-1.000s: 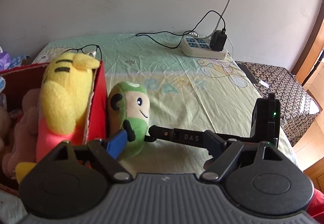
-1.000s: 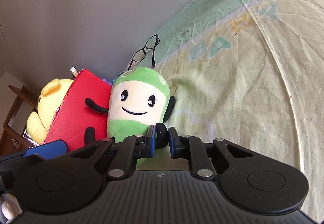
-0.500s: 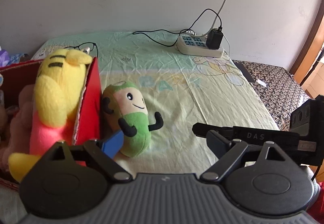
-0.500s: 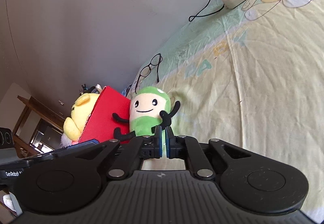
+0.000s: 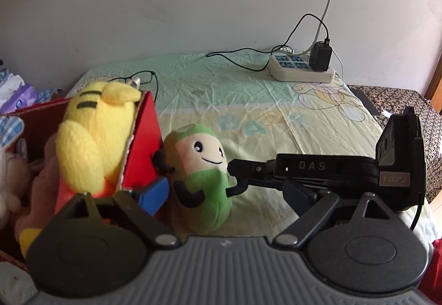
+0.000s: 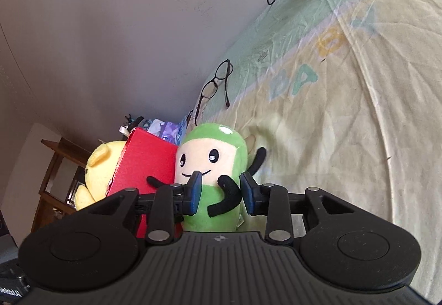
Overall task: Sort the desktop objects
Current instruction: 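Close both grippers on the green bean plush's body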
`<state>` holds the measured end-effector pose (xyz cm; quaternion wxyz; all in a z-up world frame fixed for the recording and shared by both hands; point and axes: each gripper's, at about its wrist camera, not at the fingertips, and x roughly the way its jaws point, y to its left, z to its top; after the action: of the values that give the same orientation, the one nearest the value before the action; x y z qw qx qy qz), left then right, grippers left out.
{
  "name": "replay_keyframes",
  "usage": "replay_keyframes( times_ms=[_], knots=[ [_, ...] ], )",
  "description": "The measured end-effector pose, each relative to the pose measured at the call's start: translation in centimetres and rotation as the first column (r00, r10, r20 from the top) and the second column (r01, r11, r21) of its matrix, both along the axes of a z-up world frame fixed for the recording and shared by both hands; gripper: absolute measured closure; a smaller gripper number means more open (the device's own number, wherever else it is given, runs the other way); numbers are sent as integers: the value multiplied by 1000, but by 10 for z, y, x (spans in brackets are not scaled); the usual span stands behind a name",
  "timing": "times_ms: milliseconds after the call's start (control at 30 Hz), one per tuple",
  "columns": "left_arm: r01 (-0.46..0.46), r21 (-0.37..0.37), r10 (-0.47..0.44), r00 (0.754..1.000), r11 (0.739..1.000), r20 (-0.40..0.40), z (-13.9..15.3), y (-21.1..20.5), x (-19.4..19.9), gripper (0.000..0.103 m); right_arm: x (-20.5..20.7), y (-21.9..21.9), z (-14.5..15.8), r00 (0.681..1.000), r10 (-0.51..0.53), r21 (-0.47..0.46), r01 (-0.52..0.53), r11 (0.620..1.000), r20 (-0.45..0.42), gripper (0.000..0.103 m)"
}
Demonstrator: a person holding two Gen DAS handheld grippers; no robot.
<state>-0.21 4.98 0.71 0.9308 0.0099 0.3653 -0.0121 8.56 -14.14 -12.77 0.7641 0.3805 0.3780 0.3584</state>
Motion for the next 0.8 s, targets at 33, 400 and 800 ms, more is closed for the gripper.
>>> replay_keyframes(
  times_ms=[33, 400, 800],
  knots=[
    [-2, 7, 2, 1000, 1000, 1, 0, -1, -1, 12, 0, 2, 1, 1000, 6, -14, -6, 1000, 2, 78],
    [38, -31, -39, 999, 999, -17, 1, -8, -8, 13, -28, -33, 14, 1000, -18, 56, 19, 998, -11, 102],
    [54, -22, -55, 998, 998, -10, 2, -20, -5, 11, -18, -27, 5, 998, -53, -3, 53, 999, -39, 66]
  ],
)
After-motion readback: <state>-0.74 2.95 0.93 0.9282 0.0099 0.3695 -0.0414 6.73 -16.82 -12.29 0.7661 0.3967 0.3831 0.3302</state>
